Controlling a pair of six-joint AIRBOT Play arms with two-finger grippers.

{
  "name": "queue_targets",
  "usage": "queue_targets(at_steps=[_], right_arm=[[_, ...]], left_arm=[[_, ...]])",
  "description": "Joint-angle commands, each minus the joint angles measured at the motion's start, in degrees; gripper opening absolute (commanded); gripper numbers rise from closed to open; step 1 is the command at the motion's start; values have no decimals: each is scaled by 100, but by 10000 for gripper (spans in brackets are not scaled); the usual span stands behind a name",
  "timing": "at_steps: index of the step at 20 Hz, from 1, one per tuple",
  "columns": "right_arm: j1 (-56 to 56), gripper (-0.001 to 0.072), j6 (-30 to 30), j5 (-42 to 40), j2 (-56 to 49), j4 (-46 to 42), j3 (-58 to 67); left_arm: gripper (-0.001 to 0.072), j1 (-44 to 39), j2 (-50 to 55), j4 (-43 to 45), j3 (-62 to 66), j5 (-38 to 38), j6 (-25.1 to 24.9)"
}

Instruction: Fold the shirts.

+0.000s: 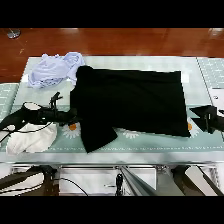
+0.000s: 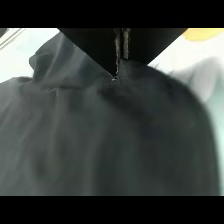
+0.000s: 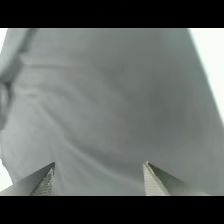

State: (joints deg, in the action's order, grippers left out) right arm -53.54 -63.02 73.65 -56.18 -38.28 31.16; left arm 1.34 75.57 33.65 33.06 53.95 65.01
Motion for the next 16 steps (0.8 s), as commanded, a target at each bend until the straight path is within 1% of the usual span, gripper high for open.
queue_targets(at_steps=[1, 3, 4, 5, 8, 11, 12, 14, 16], right_arm=[[-348, 631, -682, -83, 9, -1563, 79], [-372, 631, -1399, -105, -35, -2796, 72], [-352, 631, -1714, -24, -118, -3169, 61], [-286, 631, -1803, 131, -275, -3348, 57], [282, 631, -1718, 260, -800, -3174, 57], [848, 631, -1683, -170, -1150, -2997, 57], [931, 631, -1646, -361, -1224, -2782, 66], [949, 630, -1364, -634, -1355, -2142, 256], [951, 630, -1220, -616, -1469, -1792, 535]], left_arm=[[27, -63, -28, -170, 361, 496, -155], [27, -59, -61, -170, 573, 603, -155], [27, -59, -61, -173, 662, 616, -155], [27, -61, -61, -177, 717, 614, -153], [28, -59, -59, -199, 730, 562, -153], [28, -59, -59, -201, 730, 562, -153], [28, -59, -59, -201, 730, 562, -153], [28, -59, -55, -201, 730, 562, -153], [28, -59, -55, -201, 730, 562, -153]])
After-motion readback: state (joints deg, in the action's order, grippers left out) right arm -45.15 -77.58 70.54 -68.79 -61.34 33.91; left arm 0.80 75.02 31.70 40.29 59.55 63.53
